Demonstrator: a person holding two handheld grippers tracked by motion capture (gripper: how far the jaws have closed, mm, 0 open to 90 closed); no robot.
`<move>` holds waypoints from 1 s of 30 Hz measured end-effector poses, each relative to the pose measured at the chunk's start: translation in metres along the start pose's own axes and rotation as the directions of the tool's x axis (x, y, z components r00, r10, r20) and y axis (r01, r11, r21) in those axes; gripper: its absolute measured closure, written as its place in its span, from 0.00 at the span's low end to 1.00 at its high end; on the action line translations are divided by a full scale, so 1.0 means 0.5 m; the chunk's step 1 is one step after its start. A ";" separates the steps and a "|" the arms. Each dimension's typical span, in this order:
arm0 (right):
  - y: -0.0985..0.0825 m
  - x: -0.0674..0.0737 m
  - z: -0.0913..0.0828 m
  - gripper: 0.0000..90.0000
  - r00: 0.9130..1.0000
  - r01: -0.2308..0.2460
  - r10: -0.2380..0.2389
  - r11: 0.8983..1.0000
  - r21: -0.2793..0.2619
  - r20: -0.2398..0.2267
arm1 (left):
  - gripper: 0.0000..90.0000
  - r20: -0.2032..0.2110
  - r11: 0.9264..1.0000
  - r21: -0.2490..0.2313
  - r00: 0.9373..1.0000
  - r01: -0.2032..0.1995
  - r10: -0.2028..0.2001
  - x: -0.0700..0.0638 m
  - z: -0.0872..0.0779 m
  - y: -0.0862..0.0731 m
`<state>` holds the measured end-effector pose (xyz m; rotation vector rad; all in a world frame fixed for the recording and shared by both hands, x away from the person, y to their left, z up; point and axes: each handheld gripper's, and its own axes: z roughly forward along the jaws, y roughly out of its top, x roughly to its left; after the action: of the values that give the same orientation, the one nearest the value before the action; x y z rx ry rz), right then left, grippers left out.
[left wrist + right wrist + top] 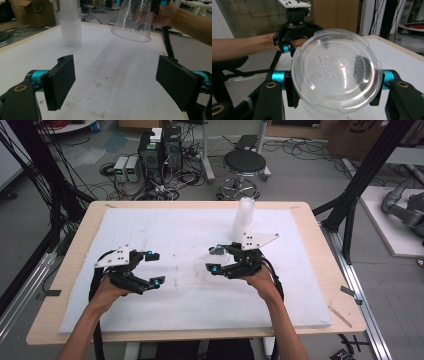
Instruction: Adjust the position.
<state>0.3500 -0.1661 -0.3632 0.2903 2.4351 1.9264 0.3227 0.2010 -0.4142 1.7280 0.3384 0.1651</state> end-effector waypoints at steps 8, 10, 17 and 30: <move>0.001 0.003 0.013 0.48 0.998 -0.018 0.015 0.999 -0.043 -0.064 | 0.18 0.111 0.997 -0.066 0.993 -0.028 0.035 -0.021 0.092 0.040; 0.002 0.006 0.013 0.48 0.997 -0.023 0.018 0.998 -0.052 -0.079 | 0.18 0.129 0.996 -0.085 0.991 -0.033 0.043 -0.026 0.111 0.048; 0.004 0.008 0.016 0.48 0.996 -0.018 0.012 0.998 -0.059 -0.093 | 0.18 0.159 0.994 -0.093 0.985 -0.052 0.066 -0.039 0.157 0.062; 0.005 0.011 0.018 0.48 0.994 -0.014 0.008 0.998 -0.055 -0.105 | 0.25 0.196 0.991 -0.107 0.976 -0.074 0.094 -0.040 0.180 0.060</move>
<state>0.3461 -0.1561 -0.3622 0.2058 2.4423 2.0608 0.3347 0.1056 -0.3998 1.6449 0.1064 0.0666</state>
